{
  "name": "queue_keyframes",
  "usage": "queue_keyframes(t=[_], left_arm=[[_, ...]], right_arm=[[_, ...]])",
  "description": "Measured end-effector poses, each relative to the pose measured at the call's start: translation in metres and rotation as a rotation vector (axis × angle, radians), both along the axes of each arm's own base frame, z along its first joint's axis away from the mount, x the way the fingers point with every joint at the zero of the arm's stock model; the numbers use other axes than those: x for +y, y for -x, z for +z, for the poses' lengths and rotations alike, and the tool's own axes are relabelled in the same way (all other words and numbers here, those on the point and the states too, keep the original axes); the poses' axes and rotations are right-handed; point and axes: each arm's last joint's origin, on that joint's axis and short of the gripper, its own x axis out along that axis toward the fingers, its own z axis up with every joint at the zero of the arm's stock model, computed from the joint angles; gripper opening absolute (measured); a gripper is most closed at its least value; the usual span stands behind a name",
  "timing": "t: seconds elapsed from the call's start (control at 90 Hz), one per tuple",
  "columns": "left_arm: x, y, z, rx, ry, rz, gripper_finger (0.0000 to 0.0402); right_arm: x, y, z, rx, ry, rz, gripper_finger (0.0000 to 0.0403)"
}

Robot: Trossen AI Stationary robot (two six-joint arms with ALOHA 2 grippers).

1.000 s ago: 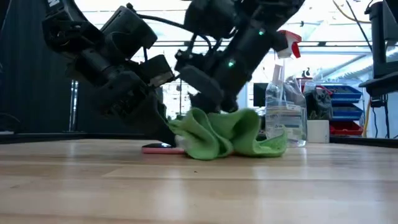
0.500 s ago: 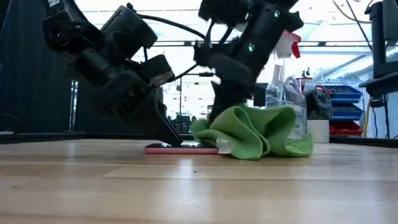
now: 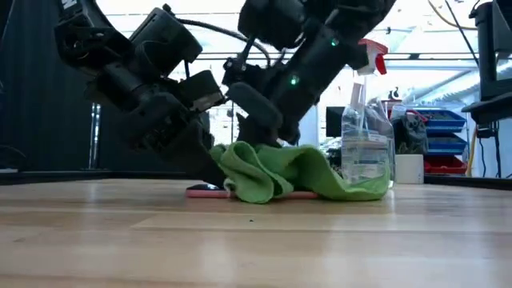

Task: Apply microfiber cloth
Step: Wipe the back and front of the cellphone with the green microfiber cloth

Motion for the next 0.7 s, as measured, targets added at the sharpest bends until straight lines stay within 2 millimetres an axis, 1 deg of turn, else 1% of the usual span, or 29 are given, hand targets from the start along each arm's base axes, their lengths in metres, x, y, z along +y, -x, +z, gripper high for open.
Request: queue_keyframes(t=[0.078, 0.111, 0.278, 0.456, 0.511, 0.589, 0.7], left_arm=[[0.000, 0.000, 0.000, 0.000, -0.003, -0.003, 0.0184], [0.000, 0.000, 0.000, -0.001, -0.004, -0.003, 0.0184], [0.000, 0.000, 0.000, -0.004, -0.003, -0.003, 0.0184], [0.000, 0.000, 0.000, -0.003, 0.001, 0.000, 0.0184], [0.000, 0.000, 0.000, -0.003, 0.001, 0.000, 0.0184], [0.000, 0.000, 0.000, -0.003, 0.000, 0.000, 0.0184], [0.000, 0.000, 0.000, -0.003, 0.000, -0.001, 0.0184]], right_arm=[[0.002, 0.004, -0.006, 0.065, 0.009, 0.002, 0.0000], [0.003, 0.006, -0.006, 0.076, 0.014, -0.002, 0.0000], [0.004, 0.020, 0.012, 0.147, -0.012, -0.021, 0.0000], [-0.001, 0.045, 0.030, 0.305, 0.061, -0.032, 0.0000], [-0.005, 0.052, 0.034, 0.350, 0.088, -0.048, 0.0000], [-0.010, 0.052, 0.044, 0.309, 0.087, -0.069, 0.0000], [-0.011, 0.040, 0.060, 0.120, 0.084, -0.072, 0.0000]])
